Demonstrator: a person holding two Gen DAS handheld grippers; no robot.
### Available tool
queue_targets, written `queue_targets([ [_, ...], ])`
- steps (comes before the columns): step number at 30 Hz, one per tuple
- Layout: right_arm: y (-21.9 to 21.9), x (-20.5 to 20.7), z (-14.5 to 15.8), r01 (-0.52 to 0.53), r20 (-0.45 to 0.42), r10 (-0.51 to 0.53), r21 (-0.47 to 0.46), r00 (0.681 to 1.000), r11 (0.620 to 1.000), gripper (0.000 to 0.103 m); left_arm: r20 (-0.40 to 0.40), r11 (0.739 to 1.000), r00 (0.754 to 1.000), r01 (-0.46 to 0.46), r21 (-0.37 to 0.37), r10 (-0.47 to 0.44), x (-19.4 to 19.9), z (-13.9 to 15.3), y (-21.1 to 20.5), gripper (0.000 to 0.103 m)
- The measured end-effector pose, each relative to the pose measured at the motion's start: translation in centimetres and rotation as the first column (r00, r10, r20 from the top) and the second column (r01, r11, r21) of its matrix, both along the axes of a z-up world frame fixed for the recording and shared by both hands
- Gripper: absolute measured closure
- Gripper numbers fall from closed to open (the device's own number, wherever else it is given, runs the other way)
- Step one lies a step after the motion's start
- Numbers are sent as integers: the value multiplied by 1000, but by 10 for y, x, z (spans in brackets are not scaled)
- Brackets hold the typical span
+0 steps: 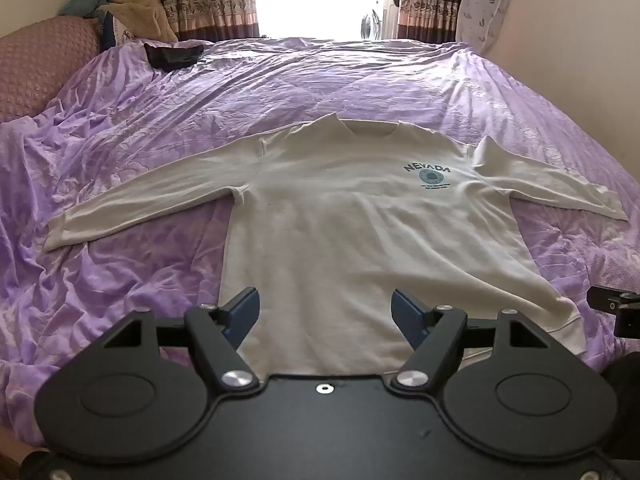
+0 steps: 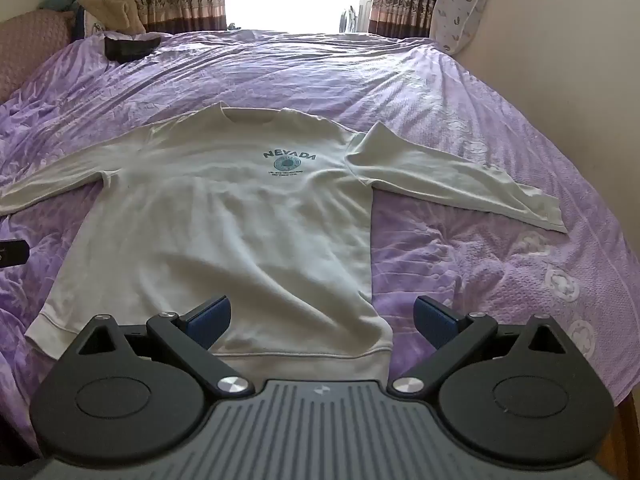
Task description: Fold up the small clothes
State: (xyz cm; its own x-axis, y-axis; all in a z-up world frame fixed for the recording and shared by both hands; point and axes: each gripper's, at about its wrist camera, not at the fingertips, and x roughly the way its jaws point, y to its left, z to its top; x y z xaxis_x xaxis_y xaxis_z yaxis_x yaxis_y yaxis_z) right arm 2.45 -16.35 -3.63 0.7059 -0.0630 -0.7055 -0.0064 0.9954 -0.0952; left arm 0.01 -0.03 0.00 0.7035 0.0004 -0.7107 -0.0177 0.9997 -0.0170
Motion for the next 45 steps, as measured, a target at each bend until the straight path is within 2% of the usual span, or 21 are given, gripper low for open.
queue_targets([
  [26, 2, -1, -5, -1, -5, 1, -20, 1000, 1000, 0, 1, 1000, 1000, -4, 3, 4, -1, -1, 6, 29],
  [34, 3, -1, -5, -3, -9, 3, -12, 1000, 1000, 0, -23, 1000, 1000, -20, 9, 21, 0, -1, 2, 29],
  [36, 4, -1, -6, -5, -13, 5, -6, 1000, 1000, 0, 9, 1000, 1000, -20, -7, 20, 1, -1, 3, 29],
  [41, 7, 3, -7, -5, -22, 5, -13, 1000, 1000, 0, 32, 999, 999, -32, -9, 32, 1, -3, 5, 29],
  [44, 8, 5, -7, -5, -17, 5, -12, 1000, 1000, 0, 29, 999, 998, -52, -14, 52, 3, -4, 10, 29],
  [45, 9, 7, -6, -9, -14, 9, -11, 1000, 1000, 0, 3, 998, 998, -58, -11, 58, 5, -3, 10, 29],
])
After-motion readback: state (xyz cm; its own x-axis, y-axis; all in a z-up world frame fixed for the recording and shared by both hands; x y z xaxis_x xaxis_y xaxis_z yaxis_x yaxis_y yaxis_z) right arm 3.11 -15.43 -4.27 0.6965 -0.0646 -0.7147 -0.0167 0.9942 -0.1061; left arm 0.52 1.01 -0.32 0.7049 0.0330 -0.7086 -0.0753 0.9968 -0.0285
